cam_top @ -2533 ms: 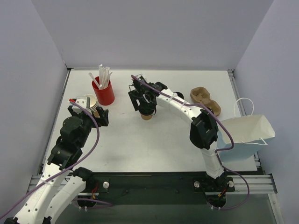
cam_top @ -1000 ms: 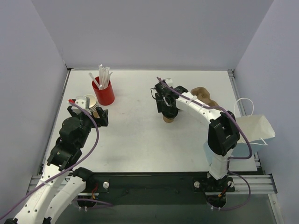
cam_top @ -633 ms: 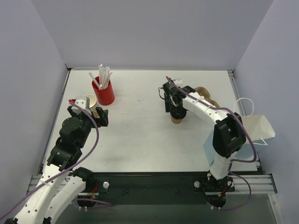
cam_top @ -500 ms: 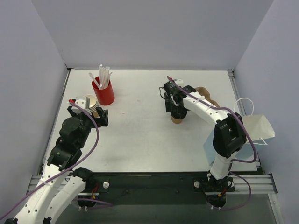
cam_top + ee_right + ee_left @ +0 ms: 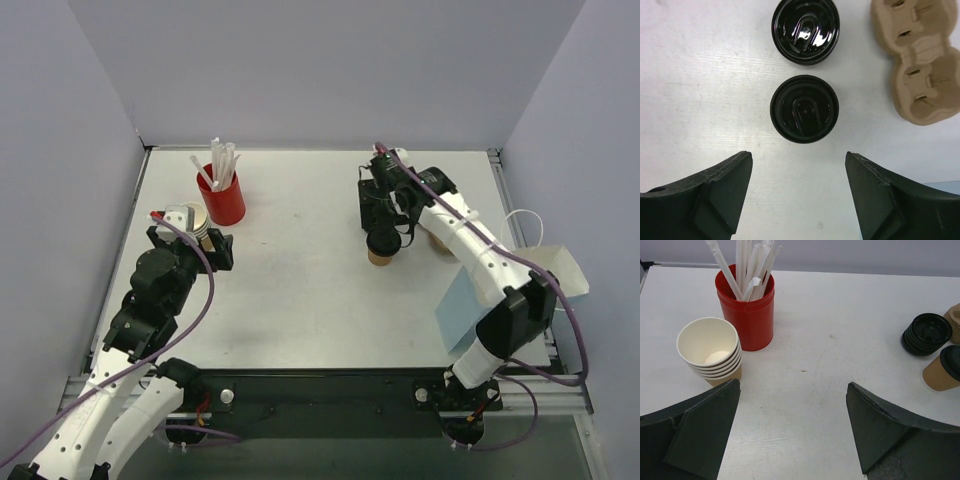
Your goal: Pack the takeout coffee
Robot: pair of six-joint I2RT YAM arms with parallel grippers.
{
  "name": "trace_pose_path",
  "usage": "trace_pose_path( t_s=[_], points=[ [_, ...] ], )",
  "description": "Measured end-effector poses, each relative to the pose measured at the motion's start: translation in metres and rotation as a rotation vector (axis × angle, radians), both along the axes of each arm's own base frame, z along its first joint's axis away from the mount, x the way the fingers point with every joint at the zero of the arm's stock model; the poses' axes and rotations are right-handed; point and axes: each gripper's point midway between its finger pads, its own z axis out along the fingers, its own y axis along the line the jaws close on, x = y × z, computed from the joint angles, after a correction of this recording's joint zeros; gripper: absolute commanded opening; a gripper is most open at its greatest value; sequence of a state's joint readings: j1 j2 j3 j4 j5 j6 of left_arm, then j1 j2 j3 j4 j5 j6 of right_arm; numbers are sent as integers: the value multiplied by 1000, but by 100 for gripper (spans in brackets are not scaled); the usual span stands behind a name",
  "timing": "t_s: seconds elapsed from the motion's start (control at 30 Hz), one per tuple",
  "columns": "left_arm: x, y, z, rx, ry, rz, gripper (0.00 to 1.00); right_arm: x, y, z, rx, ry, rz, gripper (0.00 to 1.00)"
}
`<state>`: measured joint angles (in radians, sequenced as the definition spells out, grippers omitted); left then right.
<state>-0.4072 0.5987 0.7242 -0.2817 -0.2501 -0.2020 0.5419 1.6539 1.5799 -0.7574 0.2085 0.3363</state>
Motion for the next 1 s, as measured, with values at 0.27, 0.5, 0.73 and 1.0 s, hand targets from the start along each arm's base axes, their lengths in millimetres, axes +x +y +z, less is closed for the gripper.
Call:
trace_pose_path(
  t_s=[0.27,0.5,0.73,1.0],
  points=[
    [0,-1,0,0,0,-4,97,-41,-37,87,17,-110,-33,72],
    [-2,-2,1,-2,-5,-8,97,-98,-89,121,-39,-139,-89,65],
    [-3,-5,2,-5,-5,-27,97,-144,-137,115,-78,-128,-177,60],
    [-3,-6,2,-6,-5,-30,97,-166,-139,78,-91,-3,-156,36]
  ],
)
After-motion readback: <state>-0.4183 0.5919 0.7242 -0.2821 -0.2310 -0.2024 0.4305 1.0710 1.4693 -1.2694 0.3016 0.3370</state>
